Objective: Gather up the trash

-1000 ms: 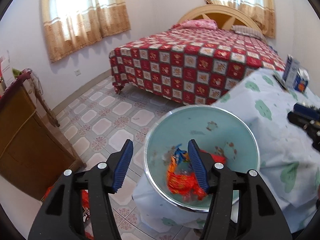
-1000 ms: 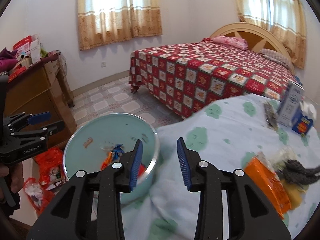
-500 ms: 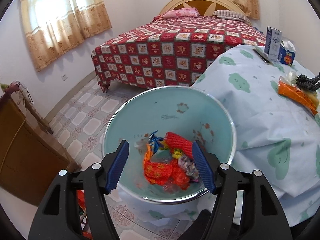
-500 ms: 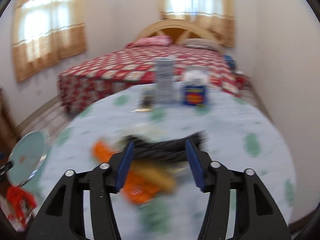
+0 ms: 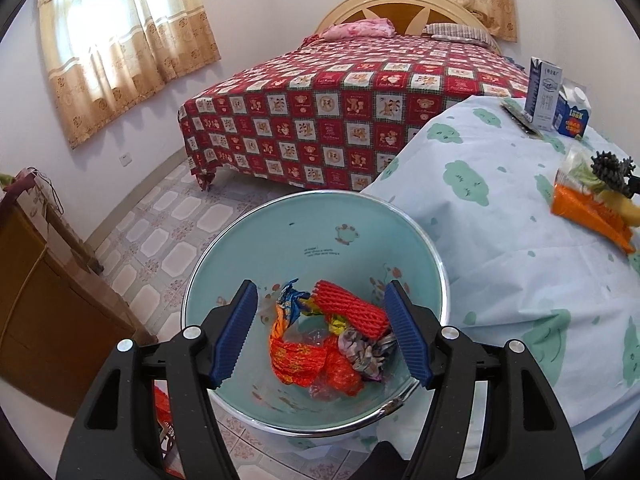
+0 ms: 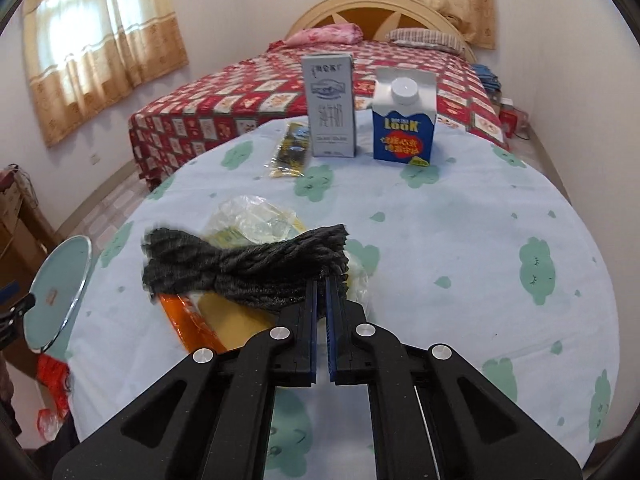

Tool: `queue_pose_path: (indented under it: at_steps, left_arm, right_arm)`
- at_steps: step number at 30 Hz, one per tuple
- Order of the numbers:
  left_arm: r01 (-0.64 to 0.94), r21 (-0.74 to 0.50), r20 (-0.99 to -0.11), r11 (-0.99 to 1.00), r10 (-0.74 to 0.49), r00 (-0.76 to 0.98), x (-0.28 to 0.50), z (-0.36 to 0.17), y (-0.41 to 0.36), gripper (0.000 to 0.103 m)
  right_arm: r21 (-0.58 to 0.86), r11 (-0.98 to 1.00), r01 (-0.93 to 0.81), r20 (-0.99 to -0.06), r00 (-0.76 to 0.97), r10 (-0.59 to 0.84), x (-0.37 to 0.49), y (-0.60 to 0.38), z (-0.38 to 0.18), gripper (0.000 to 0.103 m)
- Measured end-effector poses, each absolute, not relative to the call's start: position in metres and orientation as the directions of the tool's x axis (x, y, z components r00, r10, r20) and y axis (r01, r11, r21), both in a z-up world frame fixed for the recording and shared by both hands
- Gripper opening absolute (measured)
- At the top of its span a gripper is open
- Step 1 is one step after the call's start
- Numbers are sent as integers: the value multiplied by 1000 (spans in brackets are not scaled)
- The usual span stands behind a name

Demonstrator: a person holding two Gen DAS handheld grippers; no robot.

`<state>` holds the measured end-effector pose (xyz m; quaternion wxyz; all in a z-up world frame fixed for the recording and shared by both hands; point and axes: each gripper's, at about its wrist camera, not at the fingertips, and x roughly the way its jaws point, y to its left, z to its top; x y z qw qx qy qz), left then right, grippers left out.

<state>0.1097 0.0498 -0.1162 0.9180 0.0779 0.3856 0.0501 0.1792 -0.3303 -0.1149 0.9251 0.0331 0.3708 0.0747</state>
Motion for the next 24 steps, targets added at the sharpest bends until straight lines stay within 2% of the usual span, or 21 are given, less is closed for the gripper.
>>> queue_pose_path:
  at_steps: [6, 11, 18, 20, 21, 23, 24]
  left_arm:
    - [-3, 172, -690, 985, 123, 713, 109, -107, 32, 66]
    - [34, 167, -684, 985, 91, 724, 109, -101, 12, 67]
    - [80, 161, -685, 984, 53, 727, 116, -99, -23, 67]
    - [102, 157, -687, 982, 35, 726, 119, -99, -40, 67]
    - [118, 150, -689, 982, 18, 724, 120, -99, -52, 67]
    - [143, 146, -691, 979, -3, 723, 122, -99, -70, 69]
    - [153, 145, -692, 978, -10, 722, 123, -99, -80, 73]
  right_arm:
    - [131, 982, -134, -619, 762, 187, 156, -326, -94, 4]
    - [135, 987, -93, -577, 802, 154, 122, -344, -82, 4]
    - [79, 994, 80, -632, 775, -13, 82, -402, -107, 4]
    - [94, 989, 110, -652, 758, -22, 79, -418, -118, 5]
    - [92, 988, 123, -654, 756, -33, 77, -423, -122, 7]
    - [98, 985, 140, -651, 758, -43, 72, -433, -128, 19]
    - [105, 984, 144, -647, 761, -42, 71, -435, -129, 39]
